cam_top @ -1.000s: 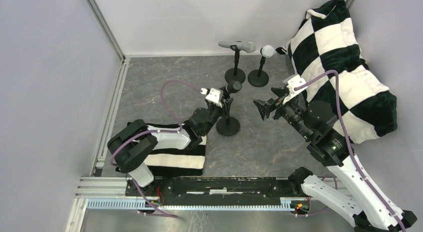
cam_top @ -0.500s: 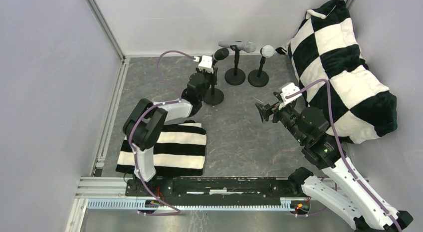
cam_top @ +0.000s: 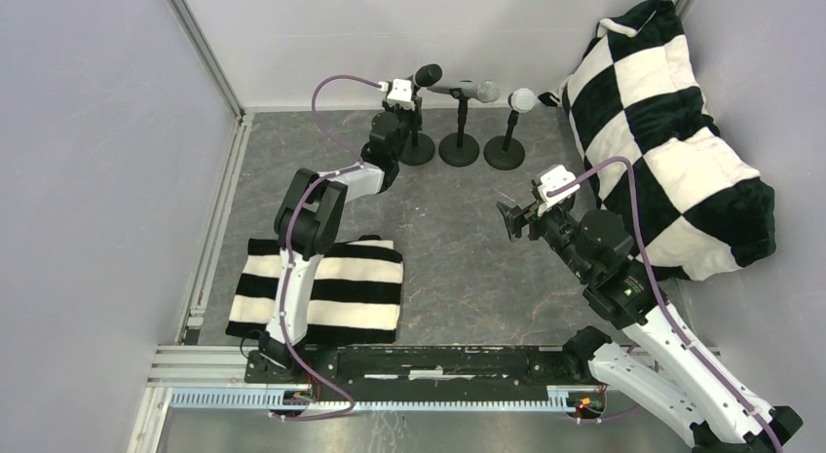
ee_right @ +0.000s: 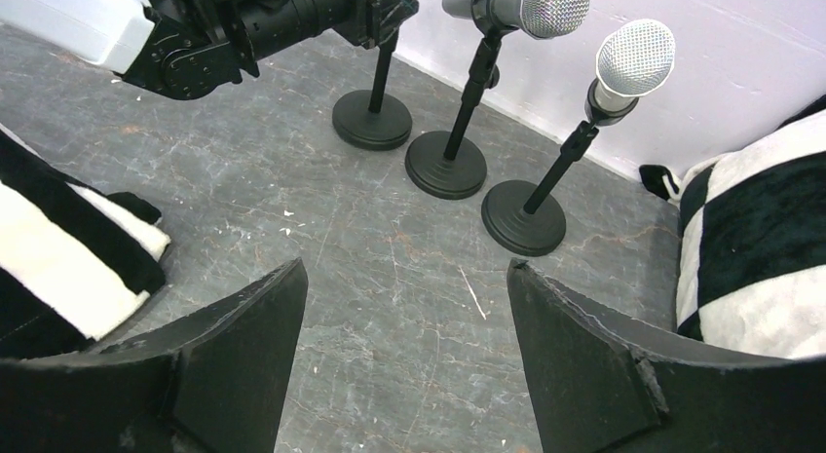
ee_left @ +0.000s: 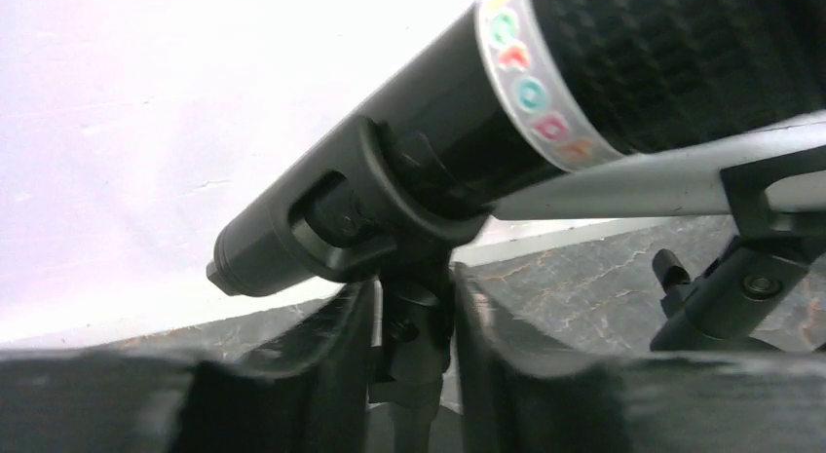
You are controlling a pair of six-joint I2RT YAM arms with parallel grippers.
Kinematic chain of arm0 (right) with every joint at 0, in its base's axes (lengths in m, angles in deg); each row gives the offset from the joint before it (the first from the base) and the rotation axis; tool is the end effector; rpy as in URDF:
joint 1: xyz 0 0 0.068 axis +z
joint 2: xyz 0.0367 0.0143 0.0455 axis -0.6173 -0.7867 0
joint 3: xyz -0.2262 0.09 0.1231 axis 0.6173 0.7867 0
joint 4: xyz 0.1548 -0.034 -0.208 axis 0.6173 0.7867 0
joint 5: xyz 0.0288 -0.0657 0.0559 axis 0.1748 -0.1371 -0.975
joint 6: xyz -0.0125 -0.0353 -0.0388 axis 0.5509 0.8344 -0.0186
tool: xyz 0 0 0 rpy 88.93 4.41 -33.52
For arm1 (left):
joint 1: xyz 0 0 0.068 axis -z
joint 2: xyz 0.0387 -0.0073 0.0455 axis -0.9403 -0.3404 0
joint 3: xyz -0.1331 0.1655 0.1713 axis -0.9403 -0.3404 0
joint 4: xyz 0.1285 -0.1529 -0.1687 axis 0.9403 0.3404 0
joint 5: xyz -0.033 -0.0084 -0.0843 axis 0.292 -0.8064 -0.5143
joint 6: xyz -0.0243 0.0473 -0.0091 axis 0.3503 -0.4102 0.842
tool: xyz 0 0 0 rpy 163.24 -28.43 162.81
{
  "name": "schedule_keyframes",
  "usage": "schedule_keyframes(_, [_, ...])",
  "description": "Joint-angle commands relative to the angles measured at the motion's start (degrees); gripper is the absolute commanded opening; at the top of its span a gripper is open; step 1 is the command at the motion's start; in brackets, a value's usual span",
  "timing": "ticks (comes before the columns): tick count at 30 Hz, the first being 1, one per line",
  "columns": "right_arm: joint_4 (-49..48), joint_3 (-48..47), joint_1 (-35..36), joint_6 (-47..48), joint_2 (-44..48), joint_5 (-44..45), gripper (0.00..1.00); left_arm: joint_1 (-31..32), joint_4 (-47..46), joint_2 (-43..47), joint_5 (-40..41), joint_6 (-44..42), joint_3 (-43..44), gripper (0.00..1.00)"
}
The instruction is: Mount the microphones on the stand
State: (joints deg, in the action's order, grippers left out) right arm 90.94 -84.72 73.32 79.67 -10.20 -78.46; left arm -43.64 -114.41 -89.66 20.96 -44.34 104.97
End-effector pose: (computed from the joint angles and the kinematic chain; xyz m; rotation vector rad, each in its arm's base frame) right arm 0.1330 0.0887 0.3512 -0.5034 1.5612 0.2831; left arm 0.4713 -0.2276 0.2188 0.1679 1.4158 -0.2754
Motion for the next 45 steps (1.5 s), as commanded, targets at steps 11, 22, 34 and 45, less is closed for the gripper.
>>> schedule_keyframes(11, [-4.4,2.4,0.1,0.1,0.7,0.0,0.82,0.1,-7.8,8.4,-2.0,3.9,-14.0,0.93])
schedule_keyframes(22, [-1.4,5.9,0.1,-6.6,1.2,7.6,0.88,0.6,1.2,29.7,2.6,14.9,-34.6,1.00])
schedule_keyframes(34, [8.2,2.8,0.0,-14.6,-5.3,8.1,0.98,0.6,38.7,60.2,3.4,23.1,-44.1,1.00])
schedule_keyframes(45, [8.4,5.5,-11.6,-17.0,-5.6,-10.8,0.98,0.6,57.6,91.6,5.6,25.2,-55.2,1.00])
